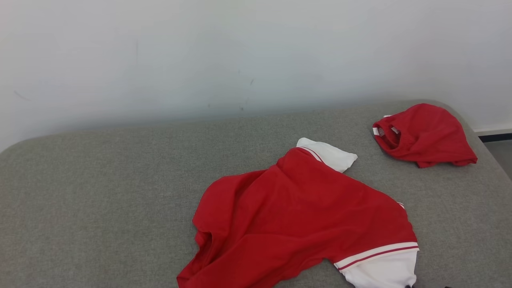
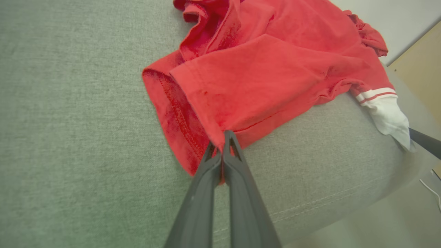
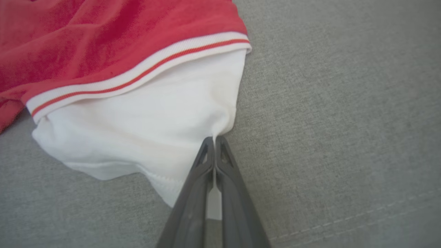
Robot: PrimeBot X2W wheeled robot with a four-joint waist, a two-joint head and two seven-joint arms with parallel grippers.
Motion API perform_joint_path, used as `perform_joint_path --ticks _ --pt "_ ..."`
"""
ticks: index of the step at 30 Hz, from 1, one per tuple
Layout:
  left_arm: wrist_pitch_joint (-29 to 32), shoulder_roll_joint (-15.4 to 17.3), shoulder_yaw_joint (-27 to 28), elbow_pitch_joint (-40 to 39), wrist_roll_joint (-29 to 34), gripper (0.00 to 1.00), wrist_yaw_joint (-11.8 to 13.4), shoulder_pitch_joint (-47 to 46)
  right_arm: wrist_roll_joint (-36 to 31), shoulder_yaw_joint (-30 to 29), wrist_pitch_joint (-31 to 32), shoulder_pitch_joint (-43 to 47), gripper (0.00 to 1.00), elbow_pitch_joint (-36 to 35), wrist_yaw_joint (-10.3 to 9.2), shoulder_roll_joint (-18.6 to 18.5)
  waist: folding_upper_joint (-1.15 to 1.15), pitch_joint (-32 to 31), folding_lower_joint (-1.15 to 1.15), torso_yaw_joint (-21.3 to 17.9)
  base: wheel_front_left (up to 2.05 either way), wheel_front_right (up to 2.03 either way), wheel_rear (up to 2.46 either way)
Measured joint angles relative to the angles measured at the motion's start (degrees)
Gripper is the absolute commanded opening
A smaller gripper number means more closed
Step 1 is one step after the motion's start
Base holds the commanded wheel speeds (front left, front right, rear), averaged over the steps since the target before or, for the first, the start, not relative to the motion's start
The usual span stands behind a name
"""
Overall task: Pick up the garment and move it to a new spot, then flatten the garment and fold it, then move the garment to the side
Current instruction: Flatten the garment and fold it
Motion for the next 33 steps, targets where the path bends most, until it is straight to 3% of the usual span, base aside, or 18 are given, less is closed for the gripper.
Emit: perform_joint_path --ticks 8,13,17,20,24,33 --pt "-0.32 3.68 0.71 -9.23 2.49 0.0 0.96 -0.84 2.91 2.92 -0.07 -0.43 0.0 -12.21 0.0 -1.96 0.0 0.06 0.0 -0.62 0.0 0.0 0.0" --pt "5.09 9.15 1.34 -14.18 4.86 0.0 -1.35 -13.46 4.05 5.71 4.7 -8.91 0.0 -22.02 0.0 -4.15 0.0 0.93 0.0 -1.16 0.0 0.0 0.0" --pt "10.2 12.81 2.41 -14.91 3.45 0.0 -3.09 -27.11 5.37 7.23 8.66 -20.72 0.0 -25.15 0.0 -5.13 0.01 2.56 0.01 -1.7 0.0 0.0 0.0" --pt "13.16 15.9 2.13 -13.63 3.37 0.0 -3.61 -39.56 6.13 7.27 10.51 -32.05 0.0 -24.2 0.0 -4.76 0.0 4.74 0.01 -2.14 0.0 0.0 0.0" --pt "15.75 17.62 -0.8 -10.46 0.34 0.0 -3.91 -56.37 6.37 7.66 12.49 -48.31 0.0 -19.57 0.0 -3.48 0.01 8.92 0.02 -2.6 0.0 0.0 0.0" --pt "14.27 19.59 -3.38 1.53 -8.55 0.0 -3.99 -87.15 6.39 3.97 12.83 -83.32 0.0 -3.53 0.0 -0.91 0.02 20.35 0.04 -2.37 0.0 0.0 0.0"
